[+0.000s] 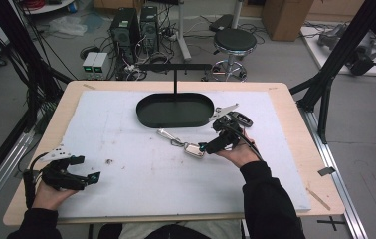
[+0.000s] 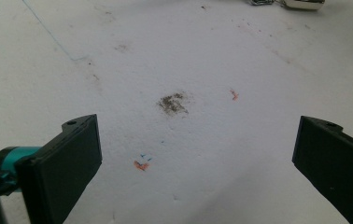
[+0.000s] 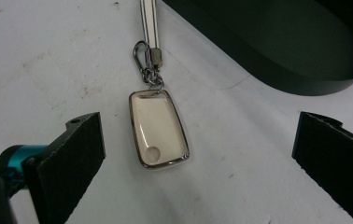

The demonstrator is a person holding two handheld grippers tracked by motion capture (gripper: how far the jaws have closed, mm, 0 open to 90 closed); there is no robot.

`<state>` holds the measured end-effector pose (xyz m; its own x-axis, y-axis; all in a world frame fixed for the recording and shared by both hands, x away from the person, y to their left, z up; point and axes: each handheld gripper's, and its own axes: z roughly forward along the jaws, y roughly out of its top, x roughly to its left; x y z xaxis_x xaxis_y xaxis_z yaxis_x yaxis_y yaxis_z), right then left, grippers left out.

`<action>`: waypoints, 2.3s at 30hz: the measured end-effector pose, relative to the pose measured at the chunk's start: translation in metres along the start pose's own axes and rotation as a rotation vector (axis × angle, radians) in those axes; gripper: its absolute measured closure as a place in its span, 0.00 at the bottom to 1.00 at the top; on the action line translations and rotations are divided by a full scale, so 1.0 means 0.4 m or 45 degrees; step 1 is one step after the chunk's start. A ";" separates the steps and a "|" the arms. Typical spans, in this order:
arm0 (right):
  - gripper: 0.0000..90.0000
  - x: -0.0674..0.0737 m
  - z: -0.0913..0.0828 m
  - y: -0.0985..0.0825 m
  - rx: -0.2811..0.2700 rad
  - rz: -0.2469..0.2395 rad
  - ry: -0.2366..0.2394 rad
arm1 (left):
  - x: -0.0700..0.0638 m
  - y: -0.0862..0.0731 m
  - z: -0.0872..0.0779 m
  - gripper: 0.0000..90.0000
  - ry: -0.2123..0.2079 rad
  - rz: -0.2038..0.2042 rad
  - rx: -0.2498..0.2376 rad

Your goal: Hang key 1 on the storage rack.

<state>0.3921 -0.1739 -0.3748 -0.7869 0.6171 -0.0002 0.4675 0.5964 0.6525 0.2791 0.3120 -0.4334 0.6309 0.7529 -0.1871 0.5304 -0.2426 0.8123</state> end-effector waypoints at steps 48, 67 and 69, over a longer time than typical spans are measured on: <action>0.07 0.070 0.294 0.171 0.262 -0.021 0.177 | -0.003 0.001 0.001 0.02 0.061 0.047 -0.051; 0.82 0.106 0.329 0.208 0.307 -0.110 0.075 | -0.001 0.001 -0.002 0.02 0.077 0.054 -0.064; 0.83 0.103 0.326 0.205 0.302 -0.098 0.087 | 0.001 0.001 -0.003 0.02 0.080 0.050 -0.067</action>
<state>0.4505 -0.0326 -0.4199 -0.8452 0.5342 0.0135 0.4806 0.7489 0.4563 0.2789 0.3129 -0.4326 0.6134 0.7805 -0.1208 0.4744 -0.2418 0.8464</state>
